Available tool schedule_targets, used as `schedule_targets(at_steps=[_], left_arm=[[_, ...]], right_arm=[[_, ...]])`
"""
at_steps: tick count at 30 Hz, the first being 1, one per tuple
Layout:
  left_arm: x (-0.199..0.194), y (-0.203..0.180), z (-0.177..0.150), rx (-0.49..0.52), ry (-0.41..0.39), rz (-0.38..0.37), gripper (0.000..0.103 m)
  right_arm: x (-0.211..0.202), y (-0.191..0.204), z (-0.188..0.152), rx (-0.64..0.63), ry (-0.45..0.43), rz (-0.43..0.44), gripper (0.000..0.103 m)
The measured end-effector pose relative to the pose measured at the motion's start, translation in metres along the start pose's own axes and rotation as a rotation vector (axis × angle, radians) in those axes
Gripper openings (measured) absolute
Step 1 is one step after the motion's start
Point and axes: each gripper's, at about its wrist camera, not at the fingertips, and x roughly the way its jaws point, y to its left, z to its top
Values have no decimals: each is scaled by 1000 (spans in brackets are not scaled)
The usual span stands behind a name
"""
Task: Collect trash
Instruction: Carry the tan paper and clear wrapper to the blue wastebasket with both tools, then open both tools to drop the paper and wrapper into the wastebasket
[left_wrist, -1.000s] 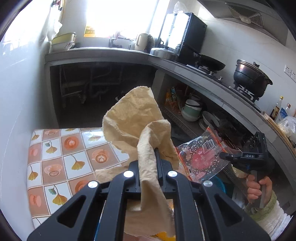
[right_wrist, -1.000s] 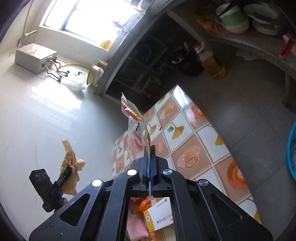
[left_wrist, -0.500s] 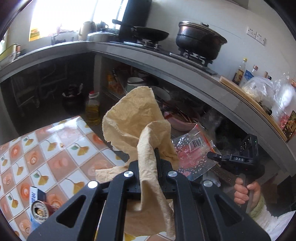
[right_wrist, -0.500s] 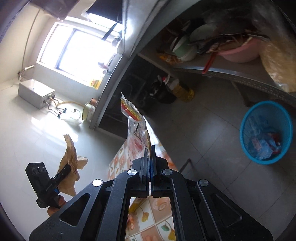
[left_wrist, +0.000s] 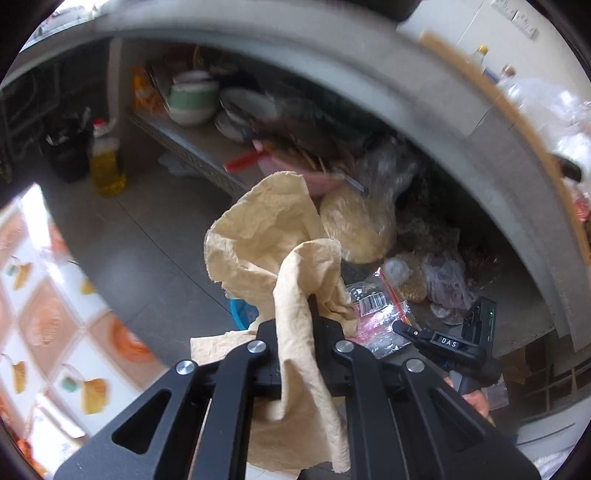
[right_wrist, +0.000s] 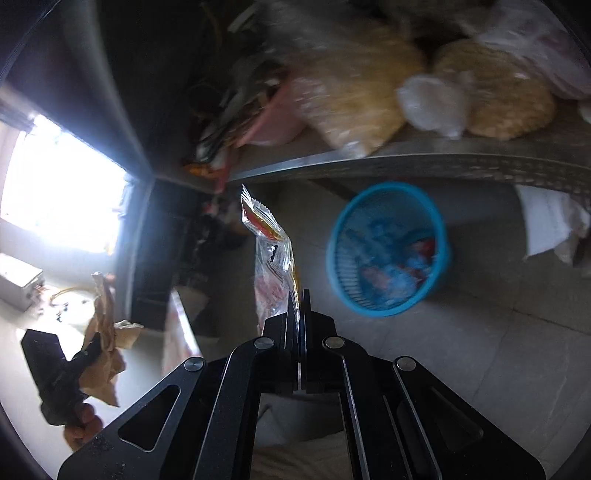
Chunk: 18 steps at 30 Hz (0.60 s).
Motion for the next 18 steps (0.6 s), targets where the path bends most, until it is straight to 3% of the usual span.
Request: schedule_targets(at_steps=[7,12,18], left_arm=[[102,2,4,-59,155,-13,6],[169,7,0,-98,248,-8,6],[220,16,-2,-136,305,9,6]], right_arm=[[24,-37,7,22,-44,-173,0],[57,-53,18,37,-23,-207,0],[111,-56,30,40,10,-204,0]])
